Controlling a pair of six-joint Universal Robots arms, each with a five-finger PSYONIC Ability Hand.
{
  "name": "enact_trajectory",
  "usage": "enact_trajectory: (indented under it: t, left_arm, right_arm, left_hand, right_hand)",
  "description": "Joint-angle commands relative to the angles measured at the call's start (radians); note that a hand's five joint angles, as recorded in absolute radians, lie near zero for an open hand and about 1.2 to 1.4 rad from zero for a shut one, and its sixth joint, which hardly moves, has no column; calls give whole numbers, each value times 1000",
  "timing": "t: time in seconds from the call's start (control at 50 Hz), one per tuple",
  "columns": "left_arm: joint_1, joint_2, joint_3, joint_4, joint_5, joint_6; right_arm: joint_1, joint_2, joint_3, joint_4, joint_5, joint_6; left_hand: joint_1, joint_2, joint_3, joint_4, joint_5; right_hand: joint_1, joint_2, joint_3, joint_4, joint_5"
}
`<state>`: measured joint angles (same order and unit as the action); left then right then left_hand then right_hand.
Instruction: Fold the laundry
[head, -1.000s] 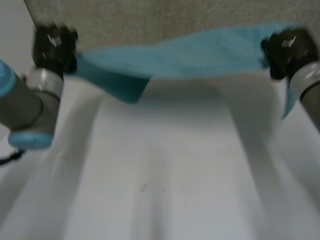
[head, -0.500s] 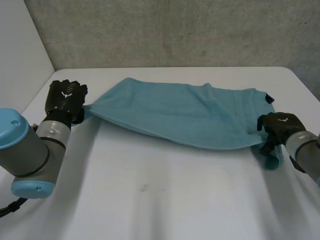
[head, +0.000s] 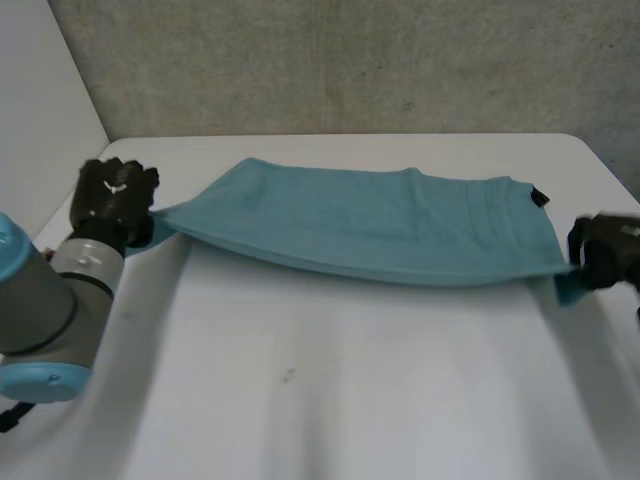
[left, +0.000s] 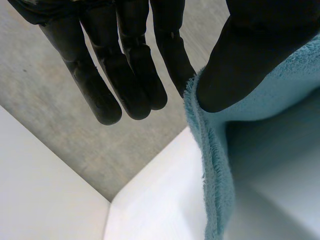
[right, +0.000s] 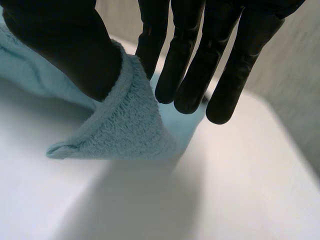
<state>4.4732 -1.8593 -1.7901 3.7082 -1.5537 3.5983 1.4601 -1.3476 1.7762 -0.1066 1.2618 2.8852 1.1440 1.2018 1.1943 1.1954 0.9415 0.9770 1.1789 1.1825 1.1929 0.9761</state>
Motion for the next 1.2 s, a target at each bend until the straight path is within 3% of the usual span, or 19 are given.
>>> enact_trajectory:
  t: [0.02, 0.14, 0.18, 0.26, 0.34, 0.46, 0.52, 0.56, 0.66, 0.74, 0.76, 0.78, 0.84, 0.9, 1.04, 1.2]
  left_arm:
    - [41, 277, 26, -226, 4, -1]
    - [84, 420, 74, -366, 12, 3]
    - [93, 459, 113, -454, 32, 8]
    - [121, 440, 135, -582, 76, 39]
    - [138, 300, 123, -620, 110, 98]
    - [127, 48, 161, -626, 106, 217]
    - [112, -59, 263, -630, 100, 229]
    - [100, -98, 332, -633, 89, 226]
    - [70, -161, 575, -614, 54, 218]
    - [51, -170, 788, -447, 54, 160]
    - [49, -161, 832, -333, 50, 119]
    - [49, -161, 833, -332, 50, 119]
    - [54, -101, 851, -48, 29, 33]
    - [55, -87, 850, 35, -2, 23]
    - [67, -90, 772, -43, 9, -36]
    - [63, -92, 502, -54, 87, -87]
  right_arm:
    - [-18, -280, -119, 192, -42, -116]
    - [-67, -370, -265, 455, -97, -303]
    - [-76, -363, -299, 601, -113, -427]
    - [-67, -291, -299, 712, -93, -605]
    - [-35, -188, -302, 720, -68, -662]
    - [97, -3, -349, 711, 79, -666]
    - [167, 132, -450, 685, 174, -664]
    - [178, 155, -478, 677, 186, -662]
    - [215, 264, -757, 555, 250, -635]
    - [244, 278, -1006, 343, 301, -519]
    - [256, 274, -1068, 243, 315, -467]
    - [259, 266, -1084, 191, 321, -445]
    - [258, 213, -1071, 47, 332, -394]
    - [253, 102, -953, -62, 329, -380]
    - [256, 79, -775, -58, 317, -380]
    - [270, 84, -586, -45, 285, -377]
  left_hand:
    - [252, 194, 202, 201, 280]
    - [252, 194, 202, 201, 280]
    - [252, 194, 202, 201, 280]
    - [252, 194, 202, 201, 280]
    - [252, 194, 202, 201, 280]
    - [252, 194, 202, 201, 280]
    - [252, 194, 202, 201, 280]
    - [252, 194, 202, 201, 280]
    - [252, 194, 202, 201, 280]
    - [252, 194, 202, 201, 280]
    - [252, 194, 202, 201, 280]
    - [252, 194, 202, 201, 280]
    - [252, 194, 202, 201, 280]
    - [252, 194, 202, 201, 280]
    - [252, 194, 202, 201, 280]
    - [252, 194, 202, 201, 280]
  right_hand:
    - [419, 217, 214, 203, 246]
    - [419, 217, 214, 203, 246]
    - [419, 217, 214, 203, 246]
    - [419, 217, 214, 203, 246]
    - [419, 217, 214, 203, 246]
    - [419, 217, 214, 203, 246]
    - [419, 217, 214, 203, 246]
    - [419, 217, 214, 203, 246]
    - [419, 217, 214, 203, 246]
    - [419, 217, 214, 203, 246]
    - [419, 217, 214, 203, 246]
    - [419, 217, 214, 203, 246]
    - [419, 217, 214, 203, 246]
    - [419, 217, 214, 203, 246]
    - [419, 217, 214, 203, 246]
    - [419, 217, 214, 203, 246]
